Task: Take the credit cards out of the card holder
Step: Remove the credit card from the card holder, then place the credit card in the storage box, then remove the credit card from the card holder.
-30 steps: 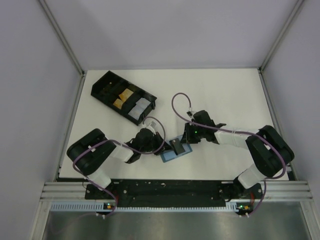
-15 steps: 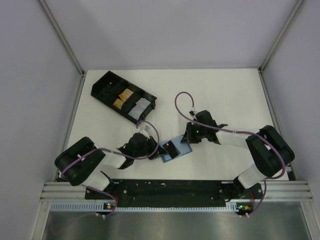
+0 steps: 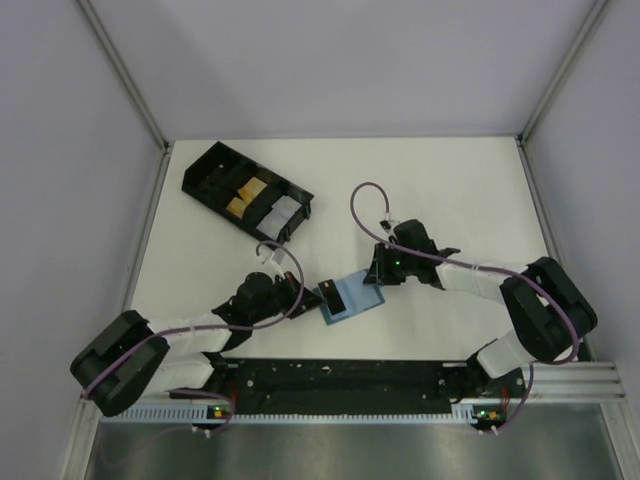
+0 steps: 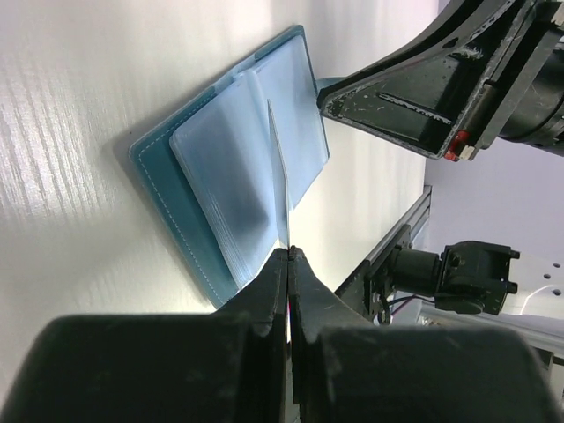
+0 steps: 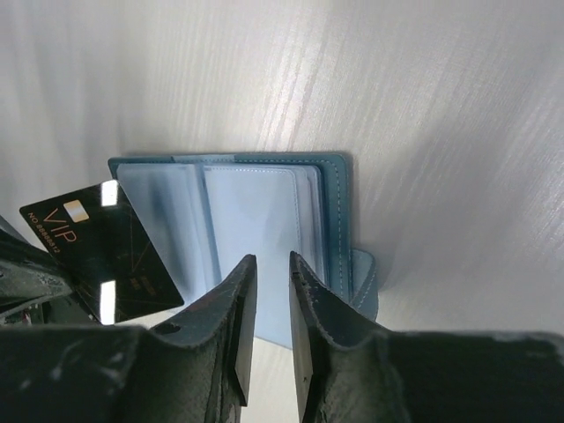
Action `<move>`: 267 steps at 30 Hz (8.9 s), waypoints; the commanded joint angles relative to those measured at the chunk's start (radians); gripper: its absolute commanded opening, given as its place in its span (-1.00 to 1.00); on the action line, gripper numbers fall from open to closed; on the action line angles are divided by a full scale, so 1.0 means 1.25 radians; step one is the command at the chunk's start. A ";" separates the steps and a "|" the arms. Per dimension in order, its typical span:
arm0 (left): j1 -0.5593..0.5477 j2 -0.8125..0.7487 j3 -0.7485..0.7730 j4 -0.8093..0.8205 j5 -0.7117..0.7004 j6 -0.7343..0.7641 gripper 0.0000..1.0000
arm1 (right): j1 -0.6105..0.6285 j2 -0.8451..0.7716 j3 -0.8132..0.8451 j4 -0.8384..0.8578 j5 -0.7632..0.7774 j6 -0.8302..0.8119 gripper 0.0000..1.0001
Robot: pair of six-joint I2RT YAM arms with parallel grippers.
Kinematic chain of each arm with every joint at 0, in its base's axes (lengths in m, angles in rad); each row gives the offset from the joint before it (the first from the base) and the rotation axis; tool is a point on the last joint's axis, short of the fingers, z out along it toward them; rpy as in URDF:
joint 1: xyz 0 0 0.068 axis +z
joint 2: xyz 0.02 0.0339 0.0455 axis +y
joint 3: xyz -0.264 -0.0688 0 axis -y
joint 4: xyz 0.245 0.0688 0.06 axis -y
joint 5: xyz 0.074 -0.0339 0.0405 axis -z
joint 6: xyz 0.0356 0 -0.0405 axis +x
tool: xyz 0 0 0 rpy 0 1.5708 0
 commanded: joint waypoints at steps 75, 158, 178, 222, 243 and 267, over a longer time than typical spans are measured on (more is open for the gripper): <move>0.011 -0.134 -0.006 0.280 -0.081 0.029 -1.00 | -0.016 0.004 -0.155 0.790 -0.492 0.362 -0.74; 0.821 0.753 1.104 -0.483 0.140 0.216 0.02 | -0.018 -0.349 -0.081 0.015 0.017 -0.176 0.89; 0.751 0.324 0.776 -0.628 0.011 0.341 0.27 | -0.018 -0.364 -0.052 -0.048 -0.007 -0.137 0.87; -0.163 0.158 0.379 -0.548 -0.259 0.291 -0.73 | 0.121 0.010 0.158 -0.244 0.158 -0.113 0.22; -0.163 0.203 0.397 -0.568 -0.254 0.294 -0.86 | 0.128 0.007 0.148 -0.200 0.099 -0.115 -0.11; -0.154 0.144 0.317 -0.493 -0.268 0.239 -0.87 | 0.177 0.031 0.180 -0.154 0.060 -0.076 -0.08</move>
